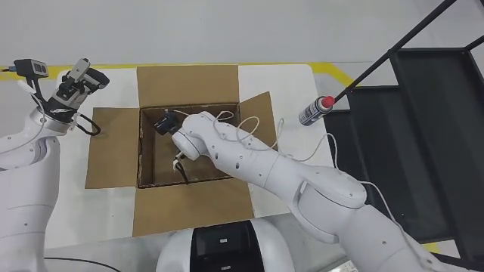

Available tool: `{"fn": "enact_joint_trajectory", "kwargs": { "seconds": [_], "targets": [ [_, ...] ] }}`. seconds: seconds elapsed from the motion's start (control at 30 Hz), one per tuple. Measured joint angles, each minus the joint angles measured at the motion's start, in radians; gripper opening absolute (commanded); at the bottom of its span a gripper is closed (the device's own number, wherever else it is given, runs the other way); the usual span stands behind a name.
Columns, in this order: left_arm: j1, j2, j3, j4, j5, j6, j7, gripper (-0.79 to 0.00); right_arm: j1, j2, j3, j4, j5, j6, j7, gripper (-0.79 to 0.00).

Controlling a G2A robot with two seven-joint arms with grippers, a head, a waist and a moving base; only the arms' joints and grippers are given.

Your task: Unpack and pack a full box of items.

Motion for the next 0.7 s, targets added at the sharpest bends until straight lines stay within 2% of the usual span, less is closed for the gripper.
{"fn": "enact_joint_trajectory", "kwargs": {
  "seconds": [0.2,0.33,0.43,0.5,0.6,0.7],
  "targets": [
    [0.0,0.0,0.0,0.0,0.0,0.0,0.0,0.0,0.005,0.013,0.046,-0.068,-0.02,0.011,0.026,0.0],
    [0.0,0.0,0.0,0.0,0.0,0.0,0.0,0.0,-0.029,0.061,0.121,-0.225,-0.038,-0.005,0.086,0.0],
    [0.0,0.0,0.0,0.0,0.0,0.0,0.0,0.0,-0.096,0.119,0.211,-0.428,-0.085,-0.018,0.161,0.0],
    [0.0,0.0,0.0,0.0,0.0,0.0,0.0,0.0,-0.175,0.168,0.297,-0.612,-0.133,-0.036,0.226,0.0],
    [0.0,0.0,0.0,0.0,0.0,0.0,0.0,0.0,-0.325,0.232,0.44,-0.901,-0.203,-0.097,0.306,0.0],
    [0.0,0.0,0.0,0.0,0.0,0.0,0.0,0.0,-0.483,0.279,0.583,-1.137,-0.234,-0.189,0.327,0.0]
  ]
}}
